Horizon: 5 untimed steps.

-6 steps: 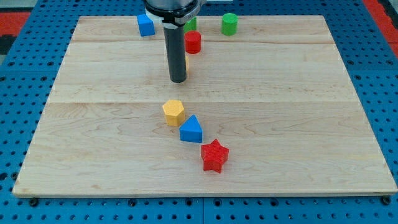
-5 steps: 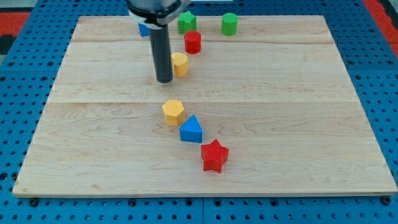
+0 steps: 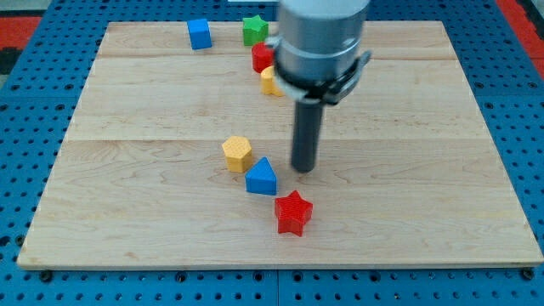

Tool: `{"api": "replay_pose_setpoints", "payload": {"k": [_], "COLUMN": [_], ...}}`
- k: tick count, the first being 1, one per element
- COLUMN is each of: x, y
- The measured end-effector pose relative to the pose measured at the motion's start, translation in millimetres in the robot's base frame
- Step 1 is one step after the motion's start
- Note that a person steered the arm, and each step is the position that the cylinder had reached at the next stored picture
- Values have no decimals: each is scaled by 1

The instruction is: Push the yellow hexagon closer to yellow heart

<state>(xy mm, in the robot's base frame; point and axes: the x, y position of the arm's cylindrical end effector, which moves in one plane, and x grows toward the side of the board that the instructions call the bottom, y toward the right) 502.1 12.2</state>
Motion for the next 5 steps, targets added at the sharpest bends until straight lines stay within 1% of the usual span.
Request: {"api": "replay_pose_setpoints", "payload": {"k": [1, 2, 3, 4, 5], "x": [6, -24, -67, -87, -76], "y": [-68, -79, -74, -27, -7]}}
